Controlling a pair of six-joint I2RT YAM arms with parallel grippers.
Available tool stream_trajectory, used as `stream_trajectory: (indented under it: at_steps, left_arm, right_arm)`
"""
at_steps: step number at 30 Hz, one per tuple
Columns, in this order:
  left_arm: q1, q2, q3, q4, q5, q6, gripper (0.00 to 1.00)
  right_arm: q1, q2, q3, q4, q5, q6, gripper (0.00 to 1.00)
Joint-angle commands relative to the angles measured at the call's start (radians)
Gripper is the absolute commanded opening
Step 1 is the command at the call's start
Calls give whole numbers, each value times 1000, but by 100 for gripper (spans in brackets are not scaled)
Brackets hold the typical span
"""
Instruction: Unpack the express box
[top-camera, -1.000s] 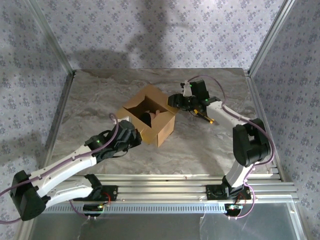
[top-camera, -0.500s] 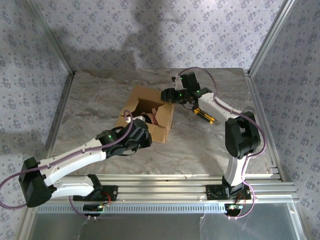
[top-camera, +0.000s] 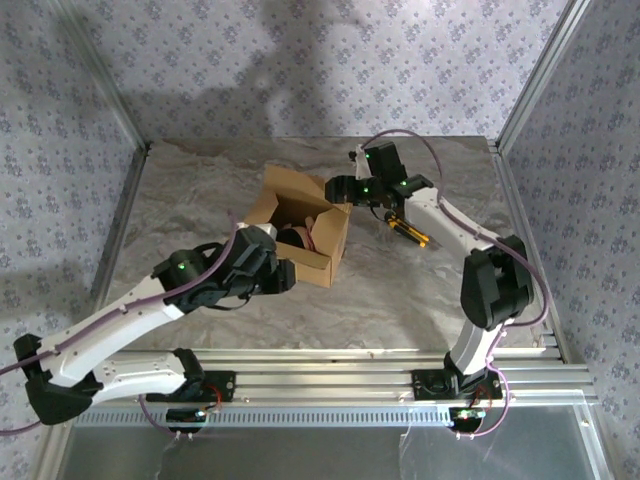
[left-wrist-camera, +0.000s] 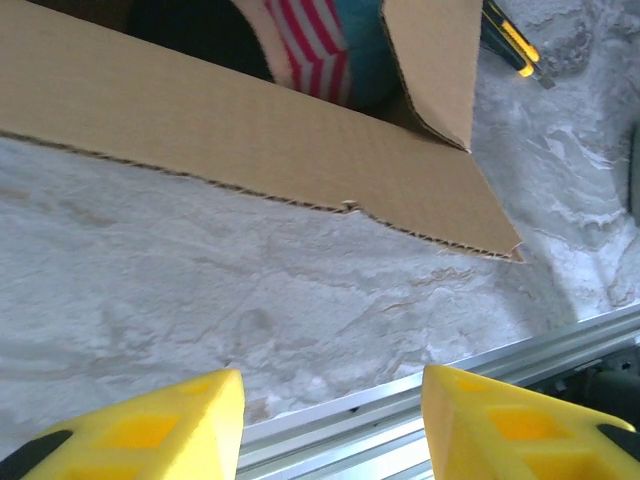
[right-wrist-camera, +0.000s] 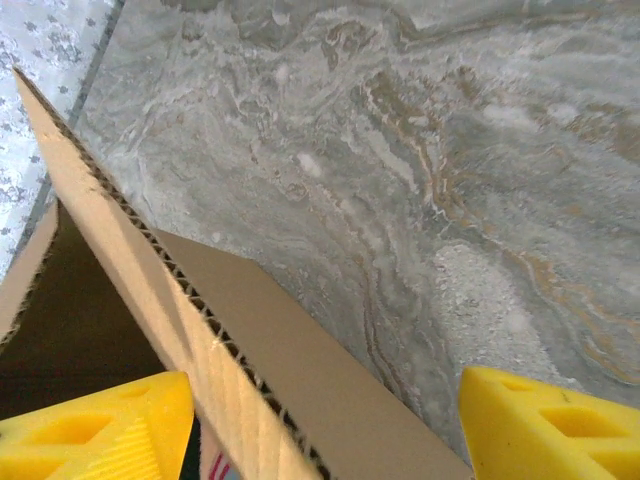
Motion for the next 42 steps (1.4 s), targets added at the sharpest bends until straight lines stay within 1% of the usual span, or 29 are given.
stream_trajectory:
  at_steps: [1, 4, 7, 10, 14, 18, 20, 21, 24, 29, 32, 33, 42]
  left_arm:
    - [33, -37, 96, -172, -75, 65, 51]
    - [115, -25, 179, -220, -81, 141, 53]
    - [209, 22, 271, -269, -71, 242, 59]
    - [273, 98, 338, -262, -61, 347, 63]
    - [317, 215, 376, -190, -65, 515, 72]
    - [333, 324, 407, -150, -87, 624, 75]
    - [335, 373, 421, -139, -91, 655, 76]
    - [339, 388, 421, -130, -97, 662, 77]
    - [366, 431, 411, -119, -117, 661, 78]
    - [376, 458, 370, -80, -113, 667, 78]
    - [389, 475, 354, -70, -133, 660, 78]
    - [392, 478, 346, -60, -131, 659, 78]
    - [403, 493, 287, -3, -109, 655, 78]
  right_arm:
    - [9, -87, -6, -38, 90, -34, 73]
    - [13, -148, -16, -57, 140, -47, 77]
    - [24, -207, -22, -98, 205, -47, 80]
    - [63, -268, -44, -139, 296, -29, 82]
    - [163, -351, -116, -161, 422, 42, 85]
    - [276, -385, -164, -195, 571, 132, 90]
    - [329, -385, -180, -209, 639, 199, 97]
    - [348, -380, -184, -210, 657, 219, 100]
    - [417, -354, -181, -225, 740, 286, 100]
    - [484, -285, -152, -253, 804, 344, 100]
    - [505, -237, -115, -271, 827, 357, 100]
    - [513, -219, -102, -304, 840, 362, 100]
    - [536, -129, -41, -340, 883, 370, 100]
